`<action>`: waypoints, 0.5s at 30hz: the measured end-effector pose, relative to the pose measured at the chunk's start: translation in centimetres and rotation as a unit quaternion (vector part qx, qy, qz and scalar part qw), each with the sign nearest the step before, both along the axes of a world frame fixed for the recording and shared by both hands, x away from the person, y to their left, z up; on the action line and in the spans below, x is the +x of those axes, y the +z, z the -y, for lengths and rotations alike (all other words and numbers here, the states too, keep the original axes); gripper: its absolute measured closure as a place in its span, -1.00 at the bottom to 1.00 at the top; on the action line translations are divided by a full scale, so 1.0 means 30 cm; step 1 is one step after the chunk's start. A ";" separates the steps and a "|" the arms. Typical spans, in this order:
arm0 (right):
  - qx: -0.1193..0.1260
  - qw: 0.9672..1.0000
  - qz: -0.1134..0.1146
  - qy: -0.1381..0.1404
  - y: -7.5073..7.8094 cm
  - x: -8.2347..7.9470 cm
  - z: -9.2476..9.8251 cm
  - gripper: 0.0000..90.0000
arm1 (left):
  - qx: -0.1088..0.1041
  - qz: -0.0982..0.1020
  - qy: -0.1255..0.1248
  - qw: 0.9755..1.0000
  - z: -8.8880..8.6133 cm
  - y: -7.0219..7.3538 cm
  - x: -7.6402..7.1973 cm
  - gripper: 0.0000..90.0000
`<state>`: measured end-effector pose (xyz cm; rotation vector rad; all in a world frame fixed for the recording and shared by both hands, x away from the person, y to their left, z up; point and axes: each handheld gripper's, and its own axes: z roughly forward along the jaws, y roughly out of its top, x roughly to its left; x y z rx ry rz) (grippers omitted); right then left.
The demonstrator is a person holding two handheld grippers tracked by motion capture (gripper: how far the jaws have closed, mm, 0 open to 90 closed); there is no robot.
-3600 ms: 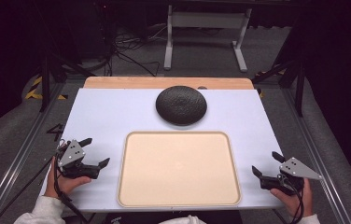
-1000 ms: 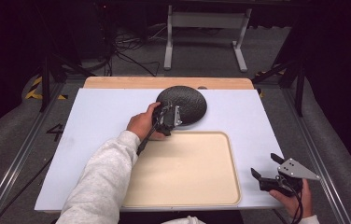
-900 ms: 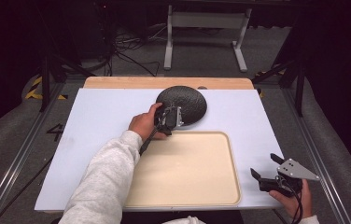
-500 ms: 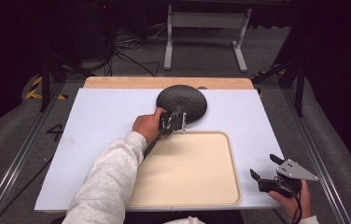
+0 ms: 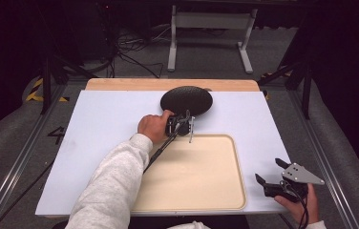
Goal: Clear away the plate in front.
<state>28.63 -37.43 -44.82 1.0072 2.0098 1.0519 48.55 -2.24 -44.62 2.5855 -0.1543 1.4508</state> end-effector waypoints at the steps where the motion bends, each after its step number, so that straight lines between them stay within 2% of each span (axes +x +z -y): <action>1: 0.001 1.000 0.001 -0.001 0.001 -0.001 0.001 -0.80 | 0.005 0.003 -0.001 1.000 0.002 -0.001 -0.003 0.93; 3: 0.000 1.000 0.002 -0.002 0.002 -0.002 0.002 -0.80 | 0.014 0.014 -0.001 1.000 0.002 -0.004 -0.014 0.92; 6: -0.002 1.000 0.003 -0.001 0.003 -0.004 0.000 -0.80 | 0.008 0.017 -0.002 1.000 -0.002 -0.002 -0.019 0.91; 9: 0.003 1.000 0.001 -0.004 0.003 -0.005 0.005 -0.80 | 0.004 0.025 -0.001 1.000 -0.026 0.022 -0.035 0.88; 15: 0.005 1.000 0.012 0.000 0.010 -0.011 0.001 -0.80 | 0.010 0.028 -0.002 1.000 -0.054 0.045 -0.060 0.87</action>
